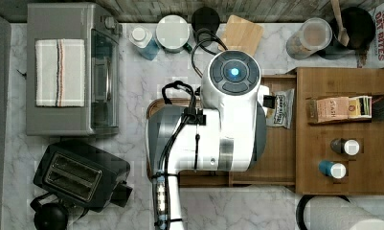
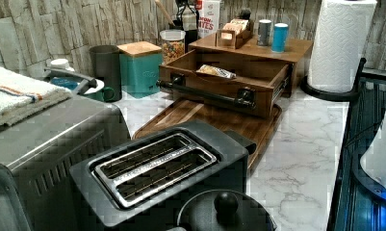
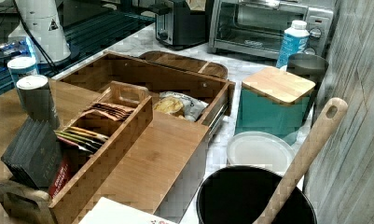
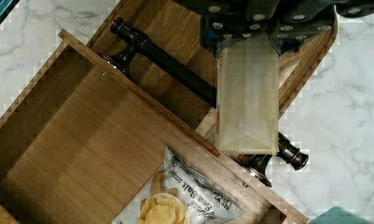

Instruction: Place the butter on the board.

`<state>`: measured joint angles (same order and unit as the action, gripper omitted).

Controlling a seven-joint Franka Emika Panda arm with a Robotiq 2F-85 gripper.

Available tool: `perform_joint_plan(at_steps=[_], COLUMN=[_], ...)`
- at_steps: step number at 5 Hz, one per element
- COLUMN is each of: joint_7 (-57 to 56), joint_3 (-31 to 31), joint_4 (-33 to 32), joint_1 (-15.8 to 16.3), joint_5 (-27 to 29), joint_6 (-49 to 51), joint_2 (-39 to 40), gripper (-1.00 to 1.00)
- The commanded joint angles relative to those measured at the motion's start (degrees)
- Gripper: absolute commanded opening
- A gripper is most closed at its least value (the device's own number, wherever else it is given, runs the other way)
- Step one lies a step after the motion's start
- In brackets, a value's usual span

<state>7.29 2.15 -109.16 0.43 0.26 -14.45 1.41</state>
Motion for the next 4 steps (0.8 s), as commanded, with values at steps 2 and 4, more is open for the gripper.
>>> perform_joint_plan(at_steps=[2, 4], joint_7=[4.1, 14.0], joint_3=[-2.1, -6.6], joint_4=[-8.7, -17.4], joint_1=[2.1, 7.2], joint_5=[1.2, 3.8], joint_6=[-8.7, -15.6], joint_2=[-6.2, -10.7], gripper=[-1.00, -1.00])
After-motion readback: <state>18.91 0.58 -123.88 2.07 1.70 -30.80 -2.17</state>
